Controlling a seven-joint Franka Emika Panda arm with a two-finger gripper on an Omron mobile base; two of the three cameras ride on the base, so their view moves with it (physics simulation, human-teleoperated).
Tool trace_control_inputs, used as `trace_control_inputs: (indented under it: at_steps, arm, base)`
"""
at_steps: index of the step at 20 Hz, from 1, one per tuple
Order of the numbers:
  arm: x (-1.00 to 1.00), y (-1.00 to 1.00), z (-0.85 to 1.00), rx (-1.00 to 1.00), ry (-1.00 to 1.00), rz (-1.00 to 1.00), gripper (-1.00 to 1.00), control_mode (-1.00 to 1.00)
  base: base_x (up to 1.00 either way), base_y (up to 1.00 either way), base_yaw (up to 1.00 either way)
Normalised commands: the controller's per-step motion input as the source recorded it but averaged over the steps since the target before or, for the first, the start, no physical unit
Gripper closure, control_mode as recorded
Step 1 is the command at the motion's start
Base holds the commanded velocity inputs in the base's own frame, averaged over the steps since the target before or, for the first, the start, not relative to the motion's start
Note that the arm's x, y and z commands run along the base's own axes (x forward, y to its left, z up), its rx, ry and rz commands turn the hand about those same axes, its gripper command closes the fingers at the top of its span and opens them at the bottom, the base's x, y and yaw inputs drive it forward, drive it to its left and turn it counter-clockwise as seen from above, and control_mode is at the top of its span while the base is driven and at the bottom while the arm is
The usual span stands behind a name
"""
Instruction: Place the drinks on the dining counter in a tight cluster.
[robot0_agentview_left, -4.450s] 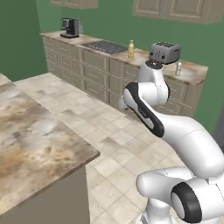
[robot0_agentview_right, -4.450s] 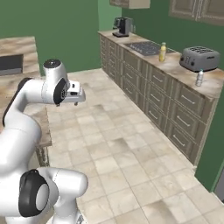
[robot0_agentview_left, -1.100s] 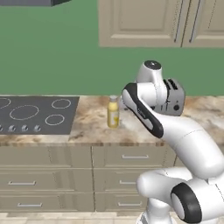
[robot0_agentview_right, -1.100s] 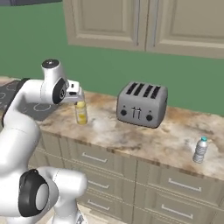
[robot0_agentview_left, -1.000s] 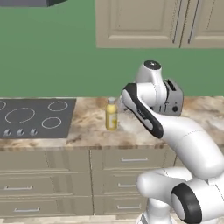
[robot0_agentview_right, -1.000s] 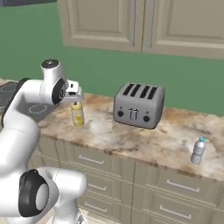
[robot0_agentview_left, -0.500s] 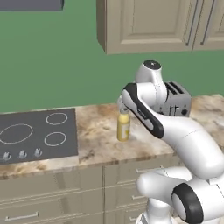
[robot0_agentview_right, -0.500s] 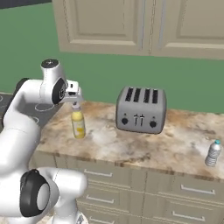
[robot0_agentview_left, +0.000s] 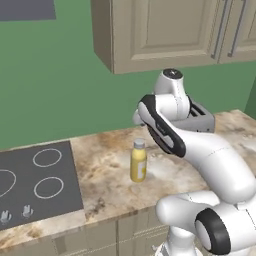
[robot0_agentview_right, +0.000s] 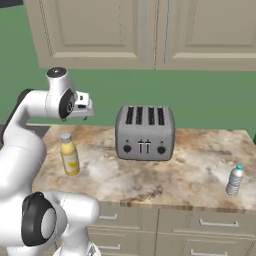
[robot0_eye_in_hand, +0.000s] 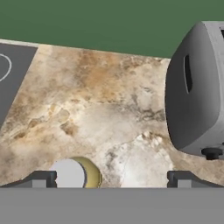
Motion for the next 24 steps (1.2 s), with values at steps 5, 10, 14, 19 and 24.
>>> trace_control_inputs:
  at_steps: [5, 10, 14, 19, 24]
  arm:
    - [0.00, 0.00, 0.00, 0.00, 0.00, 0.00, -1.00, 1.00]
    - [0.00, 0.00, 0.00, 0.00, 0.00, 0.00, -1.00, 1.00]
    - [0.00, 0.00, 0.00, 0.00, 0.00, 0.00, -1.00, 1.00]
    - [0.00, 0.00, 0.00, 0.00, 0.00, 0.00, -1.00, 1.00]
    - [0.00, 0.00, 0.00, 0.00, 0.00, 0.00, -1.00, -1.00]
  base:
    - [0.77, 0.24, -0.21]
    - [0.09, 0.01, -0.02]
    - [0.00, 0.00, 0.00]
    - [0.00, 0.00, 0.00]
    - [0.00, 0.00, 0.00]
